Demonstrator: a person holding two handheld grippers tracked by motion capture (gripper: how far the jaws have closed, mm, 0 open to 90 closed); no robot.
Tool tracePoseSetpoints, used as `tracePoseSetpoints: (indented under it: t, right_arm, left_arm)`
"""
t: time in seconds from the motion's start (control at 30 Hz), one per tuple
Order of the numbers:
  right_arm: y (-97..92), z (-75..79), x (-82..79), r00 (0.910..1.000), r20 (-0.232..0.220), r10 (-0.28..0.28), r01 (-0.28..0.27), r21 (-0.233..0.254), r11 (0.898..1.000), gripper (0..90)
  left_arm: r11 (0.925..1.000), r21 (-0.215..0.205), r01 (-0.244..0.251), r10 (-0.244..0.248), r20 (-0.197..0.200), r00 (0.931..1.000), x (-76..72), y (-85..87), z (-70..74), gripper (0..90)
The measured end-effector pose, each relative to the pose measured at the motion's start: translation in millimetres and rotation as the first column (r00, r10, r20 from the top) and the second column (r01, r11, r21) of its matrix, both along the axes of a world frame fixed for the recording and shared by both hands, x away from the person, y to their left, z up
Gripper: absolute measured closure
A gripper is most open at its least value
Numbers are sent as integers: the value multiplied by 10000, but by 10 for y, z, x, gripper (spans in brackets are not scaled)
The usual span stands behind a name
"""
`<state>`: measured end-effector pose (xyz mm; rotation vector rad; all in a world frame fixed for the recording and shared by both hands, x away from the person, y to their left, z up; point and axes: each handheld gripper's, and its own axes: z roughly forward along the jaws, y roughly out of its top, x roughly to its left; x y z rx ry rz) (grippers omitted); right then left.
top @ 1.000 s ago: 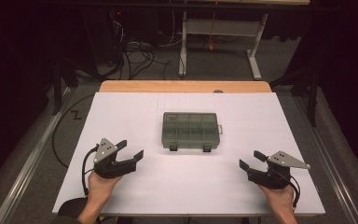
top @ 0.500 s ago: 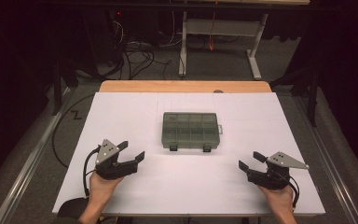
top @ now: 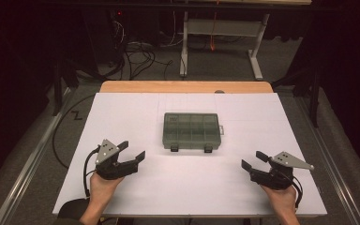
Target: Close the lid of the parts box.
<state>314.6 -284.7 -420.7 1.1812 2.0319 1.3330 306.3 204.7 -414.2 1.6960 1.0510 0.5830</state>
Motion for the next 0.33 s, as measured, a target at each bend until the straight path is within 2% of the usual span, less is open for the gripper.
tracePoseSetpoints:
  t: [0.33]
  right_arm:
    - [-1, -6, 9, 10000, -59, 32, -32, 30, 10000, 297]
  left_arm:
    - [10000, -22, 0, 0, -1, 10000, 7, 1, -1, 246]
